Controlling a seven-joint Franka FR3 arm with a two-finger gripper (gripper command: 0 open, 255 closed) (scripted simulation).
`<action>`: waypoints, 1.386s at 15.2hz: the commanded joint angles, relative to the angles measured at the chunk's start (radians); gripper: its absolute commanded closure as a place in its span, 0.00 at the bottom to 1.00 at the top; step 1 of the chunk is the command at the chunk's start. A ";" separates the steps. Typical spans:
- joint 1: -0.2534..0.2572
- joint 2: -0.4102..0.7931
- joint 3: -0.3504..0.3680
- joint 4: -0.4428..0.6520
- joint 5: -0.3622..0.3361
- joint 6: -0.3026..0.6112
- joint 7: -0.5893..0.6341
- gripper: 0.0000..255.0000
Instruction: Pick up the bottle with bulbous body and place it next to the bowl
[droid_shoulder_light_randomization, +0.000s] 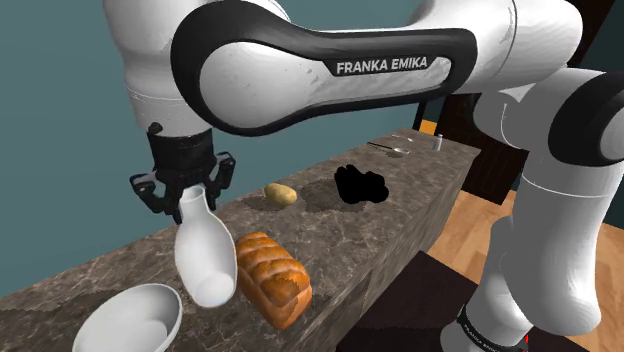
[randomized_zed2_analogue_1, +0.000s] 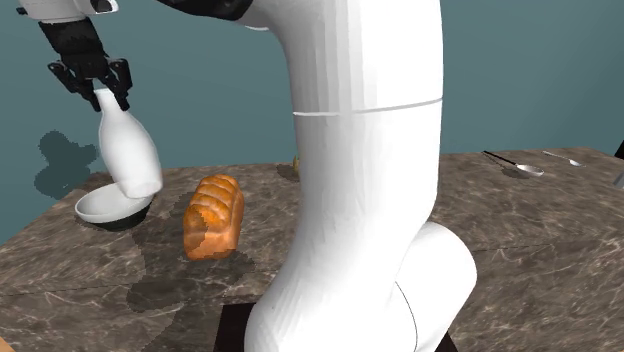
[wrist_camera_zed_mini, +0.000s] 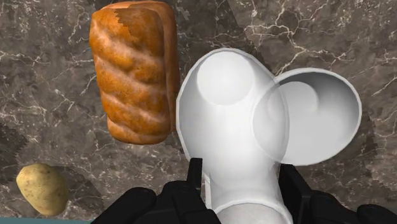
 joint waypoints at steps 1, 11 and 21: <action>0.023 0.037 0.007 0.023 -0.021 0.005 0.033 1.00; 0.009 0.024 0.002 -0.127 -0.022 0.142 0.055 1.00; 0.004 0.038 -0.004 -0.243 -0.040 0.267 0.084 1.00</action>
